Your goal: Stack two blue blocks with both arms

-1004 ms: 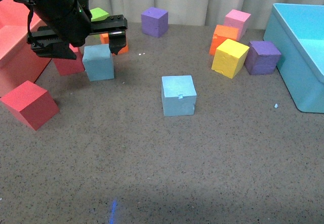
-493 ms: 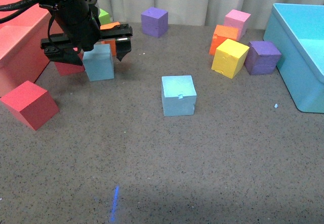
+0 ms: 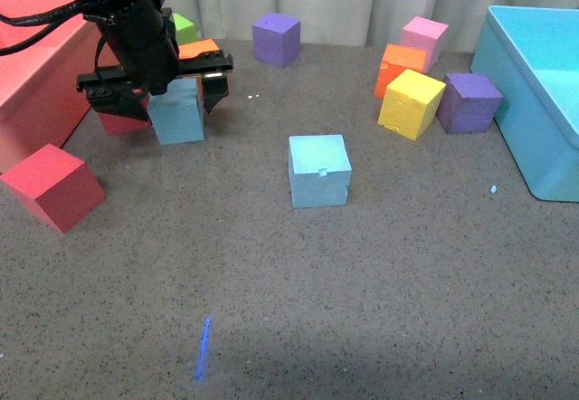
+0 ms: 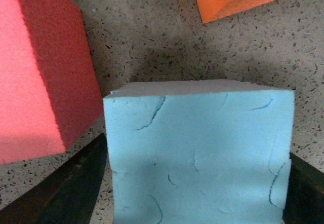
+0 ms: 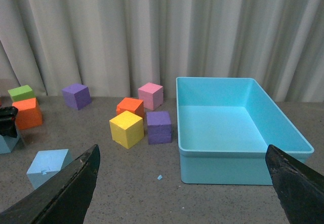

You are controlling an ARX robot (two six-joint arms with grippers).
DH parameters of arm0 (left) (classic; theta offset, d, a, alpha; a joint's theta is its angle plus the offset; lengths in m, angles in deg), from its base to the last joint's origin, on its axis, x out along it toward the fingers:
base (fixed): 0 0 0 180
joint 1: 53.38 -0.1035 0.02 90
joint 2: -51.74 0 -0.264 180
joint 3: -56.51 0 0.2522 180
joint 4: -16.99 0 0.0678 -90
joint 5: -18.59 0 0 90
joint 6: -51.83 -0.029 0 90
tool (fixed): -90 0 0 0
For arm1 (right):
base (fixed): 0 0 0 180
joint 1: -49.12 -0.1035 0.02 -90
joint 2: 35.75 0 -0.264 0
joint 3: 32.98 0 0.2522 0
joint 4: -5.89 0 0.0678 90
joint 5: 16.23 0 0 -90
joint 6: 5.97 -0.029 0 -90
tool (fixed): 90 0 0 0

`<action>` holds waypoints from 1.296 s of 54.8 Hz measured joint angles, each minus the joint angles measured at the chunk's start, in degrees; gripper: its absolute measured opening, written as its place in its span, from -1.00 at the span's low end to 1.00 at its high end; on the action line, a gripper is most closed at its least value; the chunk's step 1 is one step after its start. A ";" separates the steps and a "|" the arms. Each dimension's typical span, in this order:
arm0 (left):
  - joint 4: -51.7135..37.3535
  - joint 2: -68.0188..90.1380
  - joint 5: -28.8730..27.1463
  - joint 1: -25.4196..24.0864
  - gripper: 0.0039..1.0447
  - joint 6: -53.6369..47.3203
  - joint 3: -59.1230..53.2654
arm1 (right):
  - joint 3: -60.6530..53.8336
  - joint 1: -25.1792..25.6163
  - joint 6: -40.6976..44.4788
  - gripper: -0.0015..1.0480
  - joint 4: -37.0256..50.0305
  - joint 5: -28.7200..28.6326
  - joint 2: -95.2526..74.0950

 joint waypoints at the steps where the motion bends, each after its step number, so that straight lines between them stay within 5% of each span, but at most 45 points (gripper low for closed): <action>1: -0.04 0.00 0.15 -0.02 0.62 0.00 0.00 | 0.00 0.00 0.00 0.82 0.00 0.00 0.00; 9: -0.48 -0.52 0.39 0.00 0.13 0.07 -1.05 | 0.00 0.00 0.02 0.82 0.00 0.00 0.00; 16: -0.85 -2.91 0.50 0.07 -0.02 0.04 -4.09 | 0.00 0.00 0.00 0.82 0.00 0.00 0.00; 34: -1.81 -14.60 -0.63 2.19 -0.10 4.50 -12.41 | 0.00 0.00 0.02 0.82 0.00 0.00 0.00; 59: 1.31 -21.66 -5.73 19.91 -0.10 16.90 -18.29 | 0.00 0.00 0.02 0.82 0.00 0.00 0.00; 71: 2.60 -20.55 -6.21 23.63 -0.10 19.76 -16.26 | 0.00 0.00 0.02 0.82 0.00 0.00 0.00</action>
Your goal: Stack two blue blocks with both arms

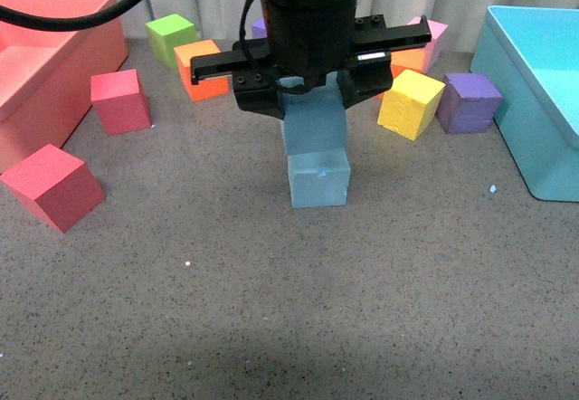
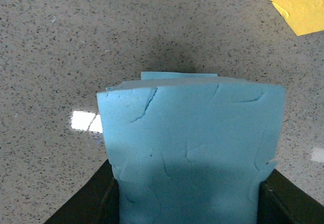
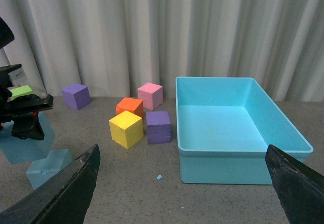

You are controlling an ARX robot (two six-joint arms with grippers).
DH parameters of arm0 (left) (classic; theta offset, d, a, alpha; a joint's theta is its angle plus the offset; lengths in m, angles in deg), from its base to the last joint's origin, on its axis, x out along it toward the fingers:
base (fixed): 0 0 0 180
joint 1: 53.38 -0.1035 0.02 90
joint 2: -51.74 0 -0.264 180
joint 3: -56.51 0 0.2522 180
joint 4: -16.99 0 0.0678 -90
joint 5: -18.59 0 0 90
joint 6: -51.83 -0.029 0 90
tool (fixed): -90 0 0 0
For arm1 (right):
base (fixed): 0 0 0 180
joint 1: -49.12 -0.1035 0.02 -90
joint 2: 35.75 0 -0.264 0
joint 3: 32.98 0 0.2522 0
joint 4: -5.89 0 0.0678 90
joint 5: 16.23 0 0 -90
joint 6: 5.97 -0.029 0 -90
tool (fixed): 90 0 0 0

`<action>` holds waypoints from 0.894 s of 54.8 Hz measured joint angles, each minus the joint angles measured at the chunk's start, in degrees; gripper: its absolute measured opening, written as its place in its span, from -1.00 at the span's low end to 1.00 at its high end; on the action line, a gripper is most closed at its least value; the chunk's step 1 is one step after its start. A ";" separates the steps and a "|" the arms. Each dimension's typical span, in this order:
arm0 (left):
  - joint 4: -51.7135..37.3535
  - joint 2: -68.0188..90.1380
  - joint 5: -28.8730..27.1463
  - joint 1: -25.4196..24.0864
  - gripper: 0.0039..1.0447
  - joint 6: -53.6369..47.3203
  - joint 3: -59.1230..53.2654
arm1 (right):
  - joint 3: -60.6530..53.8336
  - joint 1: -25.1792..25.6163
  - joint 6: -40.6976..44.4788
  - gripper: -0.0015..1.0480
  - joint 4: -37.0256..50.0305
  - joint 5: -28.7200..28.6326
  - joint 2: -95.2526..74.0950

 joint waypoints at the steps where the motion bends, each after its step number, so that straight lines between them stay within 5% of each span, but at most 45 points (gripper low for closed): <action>1: 0.07 0.13 -0.02 0.11 -0.10 0.04 0.20 | 0.00 0.00 0.00 0.82 0.00 0.00 0.00; 49: 1.51 7.26 -1.60 0.79 -0.10 -0.72 5.53 | 0.00 0.00 0.00 0.82 0.00 0.00 0.00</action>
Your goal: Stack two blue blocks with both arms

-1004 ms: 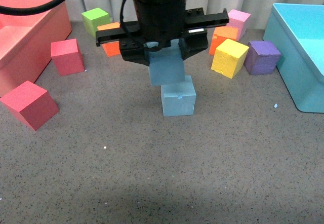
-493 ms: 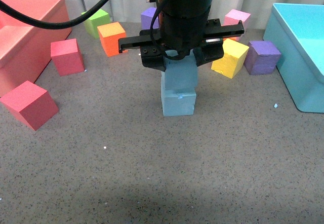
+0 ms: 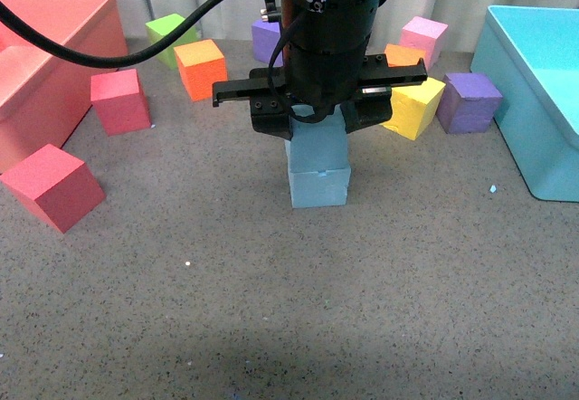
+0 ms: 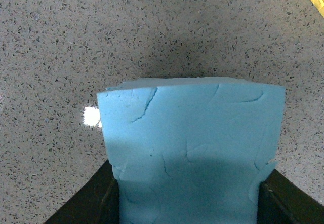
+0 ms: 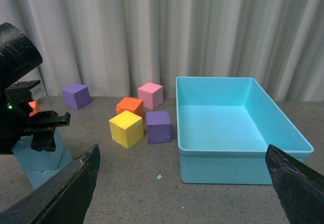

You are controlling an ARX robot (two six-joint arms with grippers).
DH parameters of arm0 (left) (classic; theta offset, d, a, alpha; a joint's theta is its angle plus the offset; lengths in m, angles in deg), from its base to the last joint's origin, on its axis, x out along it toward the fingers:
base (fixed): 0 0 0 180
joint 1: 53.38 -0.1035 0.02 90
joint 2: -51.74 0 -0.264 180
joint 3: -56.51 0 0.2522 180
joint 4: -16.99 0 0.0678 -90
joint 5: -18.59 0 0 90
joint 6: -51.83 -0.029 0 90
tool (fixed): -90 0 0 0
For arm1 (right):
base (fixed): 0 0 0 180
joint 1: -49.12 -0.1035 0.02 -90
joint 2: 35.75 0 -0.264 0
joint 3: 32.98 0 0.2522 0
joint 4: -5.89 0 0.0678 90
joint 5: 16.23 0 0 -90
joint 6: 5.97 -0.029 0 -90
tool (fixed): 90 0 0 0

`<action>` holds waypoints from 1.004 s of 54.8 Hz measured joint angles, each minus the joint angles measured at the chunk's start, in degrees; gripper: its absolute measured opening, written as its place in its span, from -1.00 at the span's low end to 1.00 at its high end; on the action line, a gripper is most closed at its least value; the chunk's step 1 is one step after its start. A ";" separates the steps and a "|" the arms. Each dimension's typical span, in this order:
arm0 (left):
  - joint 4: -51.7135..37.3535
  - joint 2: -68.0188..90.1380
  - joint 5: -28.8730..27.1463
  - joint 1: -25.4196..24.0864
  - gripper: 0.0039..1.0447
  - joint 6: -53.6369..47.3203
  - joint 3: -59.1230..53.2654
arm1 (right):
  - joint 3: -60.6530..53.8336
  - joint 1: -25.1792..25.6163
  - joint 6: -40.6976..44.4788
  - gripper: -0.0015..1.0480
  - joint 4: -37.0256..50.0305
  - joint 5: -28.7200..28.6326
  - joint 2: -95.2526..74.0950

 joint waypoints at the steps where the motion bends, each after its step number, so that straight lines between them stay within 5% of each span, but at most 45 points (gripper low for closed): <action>1: -0.13 0.00 -0.04 0.00 -0.10 -0.02 0.02 | 0.00 0.00 -0.02 0.82 0.00 0.00 0.00; 4: -0.33 0.00 -0.39 0.00 -0.08 -0.02 0.02 | 0.00 0.00 -0.02 0.82 0.00 0.00 0.00; 21: -0.85 -0.72 0.00 -0.13 0.91 -0.22 -0.61 | 0.00 0.00 -0.02 0.82 0.00 0.00 0.00; 46: -5.33 -11.52 -0.07 -2.05 0.87 -1.27 -7.65 | 0.00 0.00 -0.02 0.82 0.00 0.00 0.00; 50: -25.31 -15.28 -10.29 -2.64 0.64 -10.27 -18.40 | 0.00 0.00 0.00 0.82 0.00 -0.02 0.00; 55: -52.06 -21.18 -12.87 -4.90 0.34 -24.35 -36.59 | 0.00 0.00 0.00 0.82 0.00 0.02 0.00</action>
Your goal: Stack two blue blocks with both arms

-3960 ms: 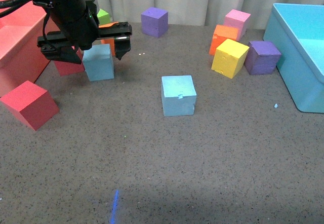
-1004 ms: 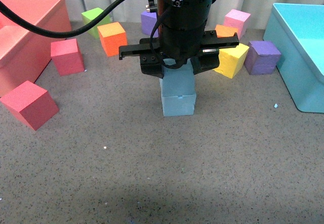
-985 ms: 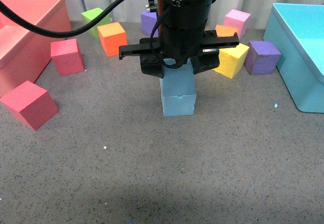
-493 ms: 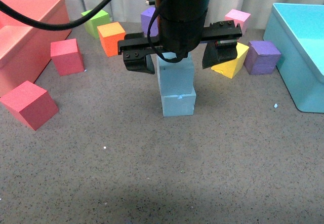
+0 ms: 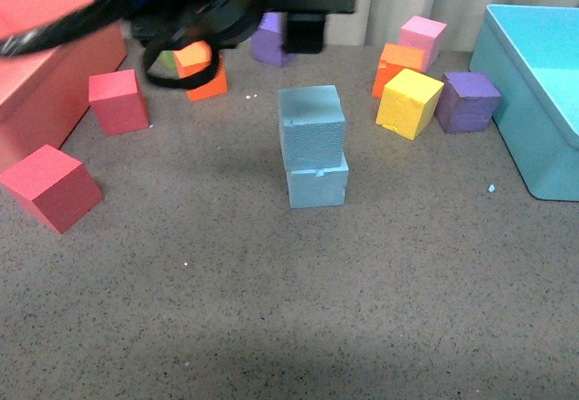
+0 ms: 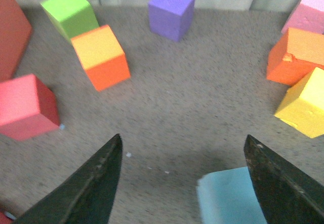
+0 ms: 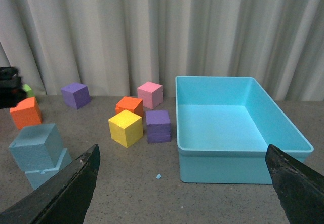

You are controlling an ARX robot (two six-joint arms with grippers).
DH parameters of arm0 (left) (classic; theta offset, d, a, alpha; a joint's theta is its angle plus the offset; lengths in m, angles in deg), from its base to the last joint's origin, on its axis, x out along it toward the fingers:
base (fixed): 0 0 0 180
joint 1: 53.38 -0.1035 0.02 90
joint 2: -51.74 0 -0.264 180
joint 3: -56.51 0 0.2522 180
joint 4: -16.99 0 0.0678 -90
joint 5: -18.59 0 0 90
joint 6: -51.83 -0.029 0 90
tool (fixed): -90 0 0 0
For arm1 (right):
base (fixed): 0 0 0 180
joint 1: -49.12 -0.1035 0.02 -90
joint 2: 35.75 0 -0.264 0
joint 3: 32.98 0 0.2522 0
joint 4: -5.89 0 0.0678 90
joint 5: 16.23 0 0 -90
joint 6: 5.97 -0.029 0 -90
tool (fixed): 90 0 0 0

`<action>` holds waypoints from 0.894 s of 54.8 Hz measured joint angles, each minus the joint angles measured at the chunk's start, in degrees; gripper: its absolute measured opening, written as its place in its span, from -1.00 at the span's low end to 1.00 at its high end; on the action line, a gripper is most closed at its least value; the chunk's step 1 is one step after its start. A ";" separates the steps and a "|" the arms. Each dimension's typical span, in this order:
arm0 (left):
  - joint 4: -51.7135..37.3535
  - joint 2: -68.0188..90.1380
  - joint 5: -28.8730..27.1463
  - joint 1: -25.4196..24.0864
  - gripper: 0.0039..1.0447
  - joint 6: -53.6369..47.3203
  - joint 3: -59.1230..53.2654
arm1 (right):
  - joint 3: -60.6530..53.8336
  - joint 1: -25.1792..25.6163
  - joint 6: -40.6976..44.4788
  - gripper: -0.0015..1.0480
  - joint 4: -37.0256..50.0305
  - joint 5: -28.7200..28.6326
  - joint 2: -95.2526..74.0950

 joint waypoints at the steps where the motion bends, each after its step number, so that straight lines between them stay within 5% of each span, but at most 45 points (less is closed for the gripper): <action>1: -7.21 -1.51 0.50 -0.92 0.25 -2.25 -4.61 | 0.00 0.00 -0.02 0.82 0.00 0.02 0.00; 4: -27.39 -5.64 2.45 -3.58 0.02 -7.56 -15.76 | 0.00 0.00 -0.02 0.82 0.00 0.09 0.00; 8: -39.21 -10.54 4.31 -5.97 -0.21 -9.88 -22.91 | 0.00 0.00 -0.02 0.82 0.00 0.07 0.00; 21: -43.76 -23.12 10.14 -12.41 -0.93 -11.91 -39.26 | 0.00 0.00 0.00 0.82 0.00 -0.02 0.00; 49: -41.16 -42.36 19.10 -21.29 -0.93 -12.70 -55.82 | 0.00 0.00 0.00 0.82 0.00 -0.02 0.00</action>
